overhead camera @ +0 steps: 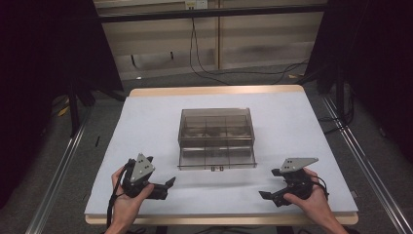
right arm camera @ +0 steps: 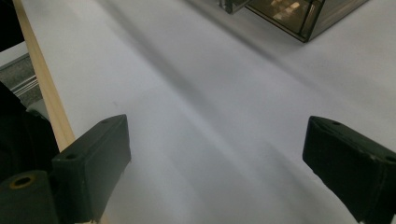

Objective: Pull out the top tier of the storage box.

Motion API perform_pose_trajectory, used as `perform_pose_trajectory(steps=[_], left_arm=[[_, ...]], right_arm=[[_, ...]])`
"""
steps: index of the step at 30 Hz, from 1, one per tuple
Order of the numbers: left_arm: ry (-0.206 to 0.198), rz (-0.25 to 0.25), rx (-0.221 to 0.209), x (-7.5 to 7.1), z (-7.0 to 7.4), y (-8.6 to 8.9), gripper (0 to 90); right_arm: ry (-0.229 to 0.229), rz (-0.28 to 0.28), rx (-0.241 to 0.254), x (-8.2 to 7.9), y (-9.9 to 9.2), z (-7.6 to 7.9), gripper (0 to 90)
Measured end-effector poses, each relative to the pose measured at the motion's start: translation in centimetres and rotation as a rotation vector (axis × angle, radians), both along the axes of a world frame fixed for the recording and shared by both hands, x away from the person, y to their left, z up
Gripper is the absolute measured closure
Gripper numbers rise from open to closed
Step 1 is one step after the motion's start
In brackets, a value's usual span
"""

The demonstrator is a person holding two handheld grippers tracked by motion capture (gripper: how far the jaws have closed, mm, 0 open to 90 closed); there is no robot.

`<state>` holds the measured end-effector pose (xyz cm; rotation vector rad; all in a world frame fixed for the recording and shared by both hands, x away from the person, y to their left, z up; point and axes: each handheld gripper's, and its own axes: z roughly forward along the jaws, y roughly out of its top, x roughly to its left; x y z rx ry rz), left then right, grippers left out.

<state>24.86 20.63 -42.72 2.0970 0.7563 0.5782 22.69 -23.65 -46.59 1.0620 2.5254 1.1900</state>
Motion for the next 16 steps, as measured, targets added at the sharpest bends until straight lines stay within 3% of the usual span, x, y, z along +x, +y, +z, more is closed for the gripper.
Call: perform_pose_trajectory(steps=[5,8,10,13,14,16], left_arm=[[0.054,-0.024,-0.035,-1.3,-2.0,0.5,3.2],[0.077,-0.046,-0.06,-1.1,-2.5,1.2,2.3],[0.127,-0.024,-0.13,-0.8,-2.6,1.5,2.3],[0.111,-0.013,-0.12,-0.7,-2.6,1.7,3.2],[0.105,-0.021,-0.131,-0.7,-2.6,1.8,3.2],[0.133,-0.038,-0.18,-0.6,-2.7,1.9,3.0]], right_arm=[[0.0,0.001,0.0,0.0,0.0,0.0,7.8],[0.005,-0.001,0.001,0.0,0.1,0.0,7.9],[0.0,0.004,0.001,0.0,0.1,0.0,8.1],[-0.002,-0.002,0.002,0.0,0.0,0.0,8.7],[-0.004,-0.007,0.0,0.0,0.0,0.0,8.9],[-0.007,-0.008,0.007,0.1,-0.1,0.0,9.5]])
